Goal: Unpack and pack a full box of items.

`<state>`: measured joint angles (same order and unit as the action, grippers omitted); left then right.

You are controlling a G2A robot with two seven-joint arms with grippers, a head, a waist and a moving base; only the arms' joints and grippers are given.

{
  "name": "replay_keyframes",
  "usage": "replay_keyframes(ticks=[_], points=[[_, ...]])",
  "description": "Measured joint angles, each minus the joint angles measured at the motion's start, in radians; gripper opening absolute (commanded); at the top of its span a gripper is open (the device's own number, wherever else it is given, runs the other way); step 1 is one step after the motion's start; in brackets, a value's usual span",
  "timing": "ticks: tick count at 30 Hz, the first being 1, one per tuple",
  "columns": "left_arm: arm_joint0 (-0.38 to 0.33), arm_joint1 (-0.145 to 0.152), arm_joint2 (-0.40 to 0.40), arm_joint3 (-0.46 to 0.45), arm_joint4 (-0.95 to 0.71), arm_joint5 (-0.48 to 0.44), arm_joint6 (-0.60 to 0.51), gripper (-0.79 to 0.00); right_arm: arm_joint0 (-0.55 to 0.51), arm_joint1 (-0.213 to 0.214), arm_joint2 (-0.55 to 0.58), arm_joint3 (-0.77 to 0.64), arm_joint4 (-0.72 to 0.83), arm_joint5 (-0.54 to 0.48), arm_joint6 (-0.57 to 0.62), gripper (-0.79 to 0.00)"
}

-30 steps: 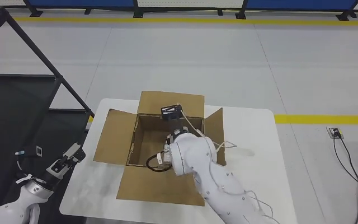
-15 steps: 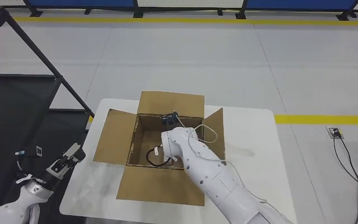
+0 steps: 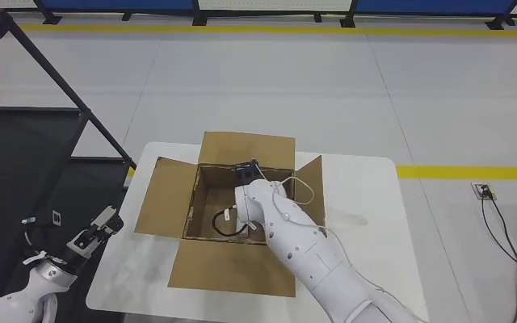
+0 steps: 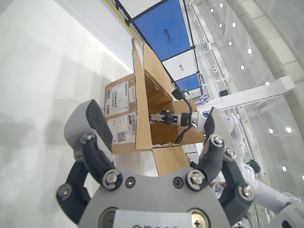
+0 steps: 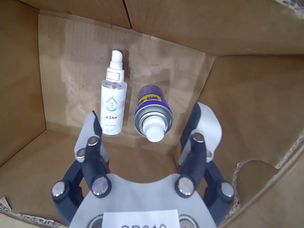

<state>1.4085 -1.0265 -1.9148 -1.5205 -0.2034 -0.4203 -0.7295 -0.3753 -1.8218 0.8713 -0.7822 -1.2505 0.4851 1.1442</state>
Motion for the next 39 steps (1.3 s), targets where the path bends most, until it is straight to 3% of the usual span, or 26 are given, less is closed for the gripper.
replay_keyframes(ticks=[5,8,12,17,24,28,36,39], points=[[0.006,0.0,0.006,-0.01,0.03,0.002,0.018,0.0,-0.058,0.017,0.023,-0.158,-0.041,-0.018,0.02,0.0],[0.008,0.0,0.025,-0.015,0.082,0.014,0.049,0.0,-0.136,0.042,0.062,-0.354,-0.092,-0.044,0.07,0.0],[-0.012,0.0,0.063,-0.006,0.126,0.028,0.047,0.0,-0.31,0.086,0.157,-0.723,-0.156,-0.119,0.169,0.0],[-0.031,0.001,0.097,-0.004,0.147,0.018,0.041,0.0,-0.515,0.111,0.281,-1.103,-0.109,-0.138,0.187,0.0],[-0.021,0.005,0.106,-0.043,0.151,-0.001,0.025,0.0,-0.509,0.111,0.28,-1.106,-0.118,-0.14,0.185,0.0],[-0.008,0.007,0.1,-0.076,0.139,-0.006,0.017,0.0,-0.559,0.116,0.317,-1.147,-0.086,-0.145,0.113,0.0],[0.025,0.011,0.084,-0.165,0.126,-0.007,0.011,0.0,-0.65,0.135,0.578,-1.338,0.177,-0.163,0.118,0.0],[0.028,0.012,0.09,-0.193,0.115,-0.006,-0.002,0.0,-0.668,0.145,0.689,-1.351,0.266,-0.169,0.152,0.0]])
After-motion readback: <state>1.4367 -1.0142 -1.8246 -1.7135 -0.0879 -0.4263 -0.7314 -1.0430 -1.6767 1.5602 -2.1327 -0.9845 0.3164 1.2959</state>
